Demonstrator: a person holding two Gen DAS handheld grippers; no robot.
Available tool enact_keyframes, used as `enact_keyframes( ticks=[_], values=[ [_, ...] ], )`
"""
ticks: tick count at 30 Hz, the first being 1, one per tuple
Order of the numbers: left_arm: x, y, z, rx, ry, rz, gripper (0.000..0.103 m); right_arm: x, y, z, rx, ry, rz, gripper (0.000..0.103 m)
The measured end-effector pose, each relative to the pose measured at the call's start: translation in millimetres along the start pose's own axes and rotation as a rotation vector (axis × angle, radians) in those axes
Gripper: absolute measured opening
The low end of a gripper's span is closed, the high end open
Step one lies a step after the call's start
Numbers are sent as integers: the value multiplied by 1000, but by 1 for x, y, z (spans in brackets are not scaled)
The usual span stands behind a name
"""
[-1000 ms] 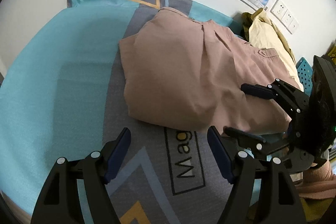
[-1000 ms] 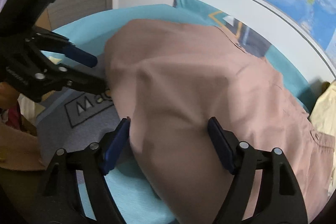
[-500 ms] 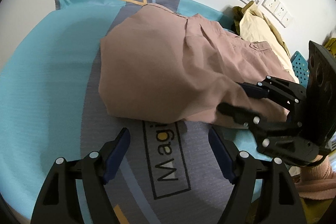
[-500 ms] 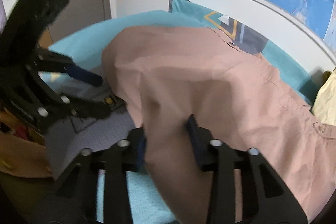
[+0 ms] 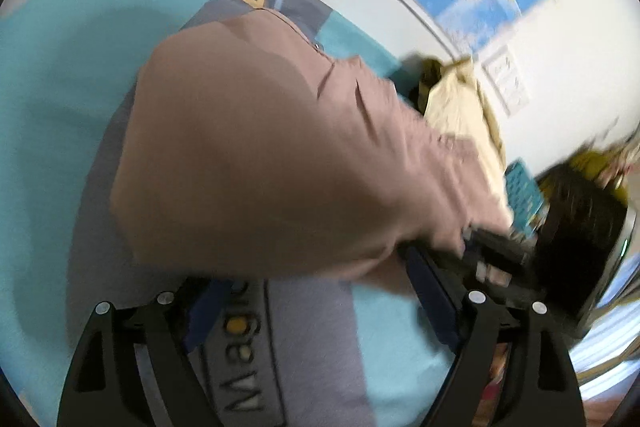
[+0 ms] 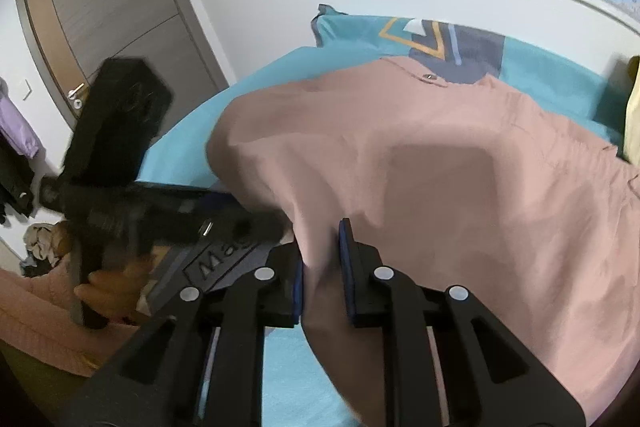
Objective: Fold large clothes
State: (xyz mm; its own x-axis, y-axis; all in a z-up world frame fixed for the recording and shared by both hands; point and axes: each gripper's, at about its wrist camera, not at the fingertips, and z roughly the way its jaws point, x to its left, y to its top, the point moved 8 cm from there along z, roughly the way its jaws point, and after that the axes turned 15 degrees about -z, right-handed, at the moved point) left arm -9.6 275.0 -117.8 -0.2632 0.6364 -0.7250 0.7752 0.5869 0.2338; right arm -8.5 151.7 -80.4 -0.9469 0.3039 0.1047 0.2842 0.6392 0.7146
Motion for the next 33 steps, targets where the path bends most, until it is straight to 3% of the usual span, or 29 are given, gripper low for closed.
enact_keyframes(
  ticks=[3, 4, 5, 10, 11, 13, 16, 21, 27, 33],
  values=[
    [3, 12, 2, -2, -89, -94, 83, -3, -8, -9, -16, 12, 67, 40],
    [3, 15, 1, -11, -118, -119, 83, -5, -14, -18, -25, 28, 101, 55],
    [2, 17, 1, -14, -131, -123, 83, -5, -19, -26, -38, 43, 123, 62],
    [-5, 20, 10, -17, -95, -91, 81, -21, -61, -92, -129, 79, 285, 70],
    [-4, 21, 13, -15, -79, -83, 78, -29, -77, -112, -158, 86, 356, 73],
    [-4, 24, 21, -21, -18, -57, 63, -39, -99, -136, -192, 88, 457, 78],
    [-6, 28, 27, -33, 39, -29, 55, -56, -142, -168, -226, 21, 618, 81],
    [-11, 29, 33, -63, 107, 48, 59, -84, -193, -177, -225, -97, 815, 83],
    [-17, 30, 42, -72, 134, 87, 74, -107, -186, -161, -214, -213, 790, 86],
    [-22, 26, 48, -86, 217, 152, 74, -122, -177, -148, -231, -261, 767, 90]
  ],
)
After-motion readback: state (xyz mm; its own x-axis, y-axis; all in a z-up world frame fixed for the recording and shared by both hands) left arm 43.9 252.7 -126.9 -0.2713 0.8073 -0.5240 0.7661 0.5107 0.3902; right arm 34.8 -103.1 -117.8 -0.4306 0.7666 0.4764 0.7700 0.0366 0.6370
